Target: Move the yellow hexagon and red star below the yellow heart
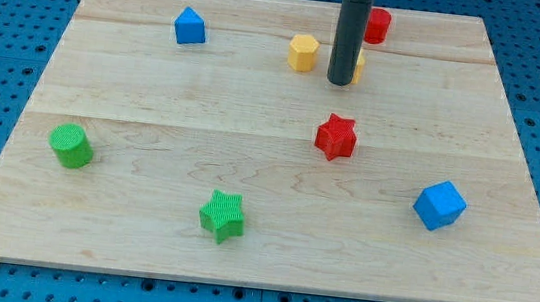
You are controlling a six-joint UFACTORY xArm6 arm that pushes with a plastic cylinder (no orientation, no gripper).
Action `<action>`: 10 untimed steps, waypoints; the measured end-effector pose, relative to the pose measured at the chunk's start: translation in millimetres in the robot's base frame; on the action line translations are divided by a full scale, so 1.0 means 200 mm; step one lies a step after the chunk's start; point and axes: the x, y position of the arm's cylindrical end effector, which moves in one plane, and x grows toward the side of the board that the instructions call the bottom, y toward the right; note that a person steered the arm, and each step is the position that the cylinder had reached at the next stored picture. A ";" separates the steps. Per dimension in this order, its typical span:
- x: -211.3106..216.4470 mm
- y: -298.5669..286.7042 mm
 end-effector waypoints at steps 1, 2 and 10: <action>-0.10 0.03; -0.17 0.12; -0.08 -0.09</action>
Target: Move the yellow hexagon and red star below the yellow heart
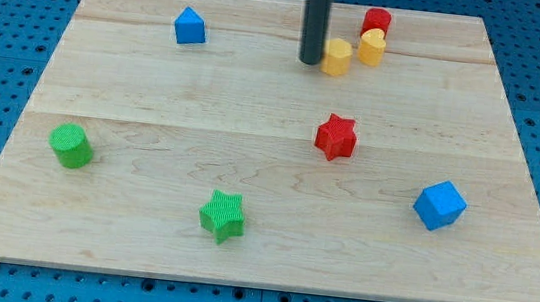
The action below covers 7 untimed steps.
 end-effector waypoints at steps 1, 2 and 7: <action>0.14 0.04; 0.38 0.25; 0.50 0.00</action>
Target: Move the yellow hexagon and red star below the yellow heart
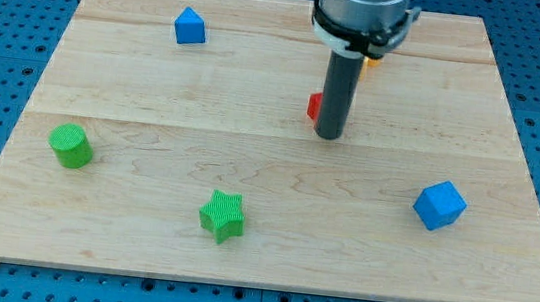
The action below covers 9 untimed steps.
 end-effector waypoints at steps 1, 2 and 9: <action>-0.14 -0.05; -0.19 -0.07; -0.39 0.02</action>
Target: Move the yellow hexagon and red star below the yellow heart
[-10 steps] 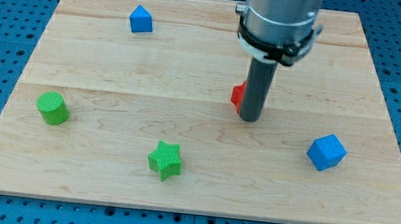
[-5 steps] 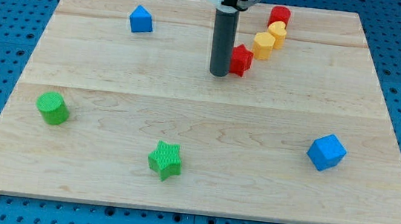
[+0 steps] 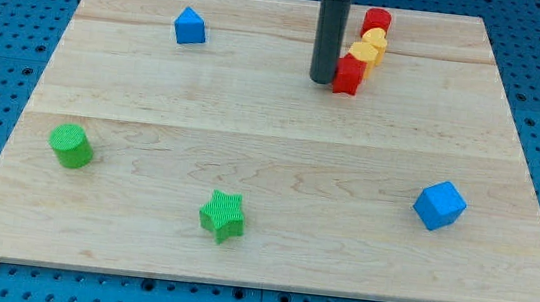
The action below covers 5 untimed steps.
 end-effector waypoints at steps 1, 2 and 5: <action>0.00 0.04; 0.00 0.02; 0.01 -0.05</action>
